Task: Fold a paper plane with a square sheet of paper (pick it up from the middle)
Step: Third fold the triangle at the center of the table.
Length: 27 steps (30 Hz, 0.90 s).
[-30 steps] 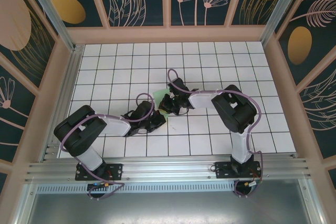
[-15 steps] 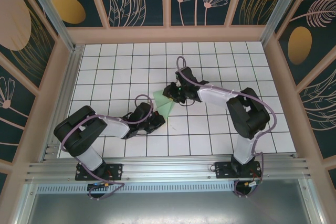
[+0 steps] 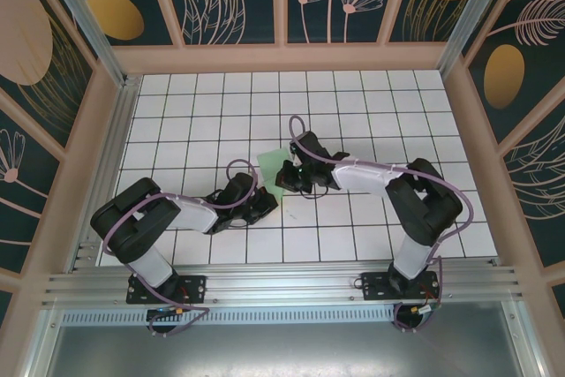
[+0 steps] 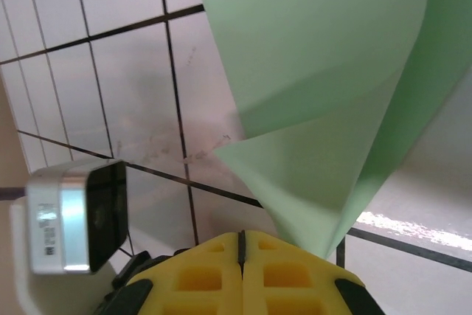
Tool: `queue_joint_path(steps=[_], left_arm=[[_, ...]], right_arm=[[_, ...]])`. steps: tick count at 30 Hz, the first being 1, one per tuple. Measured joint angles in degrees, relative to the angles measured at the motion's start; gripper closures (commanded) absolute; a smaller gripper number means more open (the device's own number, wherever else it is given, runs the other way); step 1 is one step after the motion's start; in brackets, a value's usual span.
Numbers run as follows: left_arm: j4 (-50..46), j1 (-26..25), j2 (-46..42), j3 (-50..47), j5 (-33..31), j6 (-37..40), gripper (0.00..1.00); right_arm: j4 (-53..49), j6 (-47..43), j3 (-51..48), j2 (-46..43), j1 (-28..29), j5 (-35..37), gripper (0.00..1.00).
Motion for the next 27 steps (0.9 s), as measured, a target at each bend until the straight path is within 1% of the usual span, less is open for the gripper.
queue_joint_path(steps=[9,19,27], left_arm=[[0.0,0.0,0.0,0.0,0.0,0.0,1.00],[0.0,0.0,0.0,0.0,0.0,0.0,1.00],[-0.1,0.0,0.0,0.0,0.0,0.0,1.00]], right_arm=[[0.7,0.2,-1.3,4.5,0.2,-0.7,0.98],[2.2,-0.3,-1.7,5.7,-0.3,-2.2,0.97],[2.2,-4.2,-0.7,7.6,-3.0,-8.0,0.97]])
